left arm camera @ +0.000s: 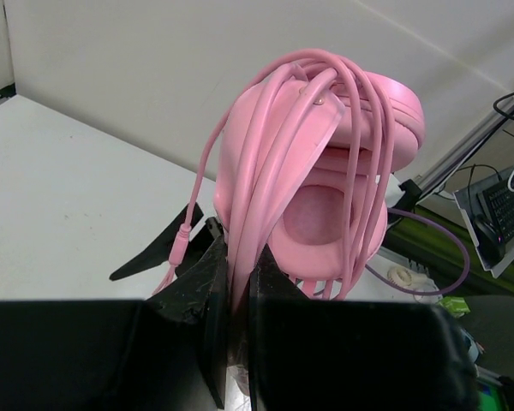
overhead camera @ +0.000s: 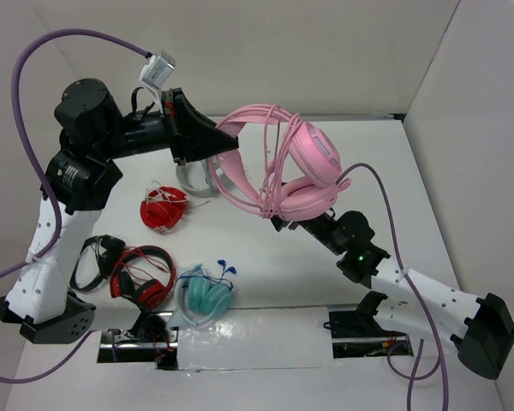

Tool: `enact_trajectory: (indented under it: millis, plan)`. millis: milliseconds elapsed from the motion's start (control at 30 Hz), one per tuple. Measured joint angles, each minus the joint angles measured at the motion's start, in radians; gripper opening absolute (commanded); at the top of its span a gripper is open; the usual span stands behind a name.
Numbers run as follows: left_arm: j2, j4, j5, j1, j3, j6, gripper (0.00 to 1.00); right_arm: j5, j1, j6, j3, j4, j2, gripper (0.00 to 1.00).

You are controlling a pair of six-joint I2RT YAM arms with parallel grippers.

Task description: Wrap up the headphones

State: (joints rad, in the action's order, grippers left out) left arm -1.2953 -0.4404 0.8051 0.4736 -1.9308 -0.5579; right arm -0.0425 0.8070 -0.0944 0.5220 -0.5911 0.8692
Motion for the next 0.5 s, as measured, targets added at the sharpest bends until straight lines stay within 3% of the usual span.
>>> enact_trajectory:
  millis: [267,300,500]
  plan:
    - [0.000,0.002,-0.002,0.000,0.003,-0.024,0.00,-0.008,0.002,0.005,0.002,-0.005,0.041,0.14]
    - [0.003,0.005,-0.014,0.000,0.009,-0.026,0.00,-0.010,0.003,0.008,0.002,-0.003,0.042,0.00]
    - [0.020,0.006,-0.175,0.001,0.055,-0.055,0.00,-0.021,0.044,0.034,-0.025,0.016,0.016,0.00]
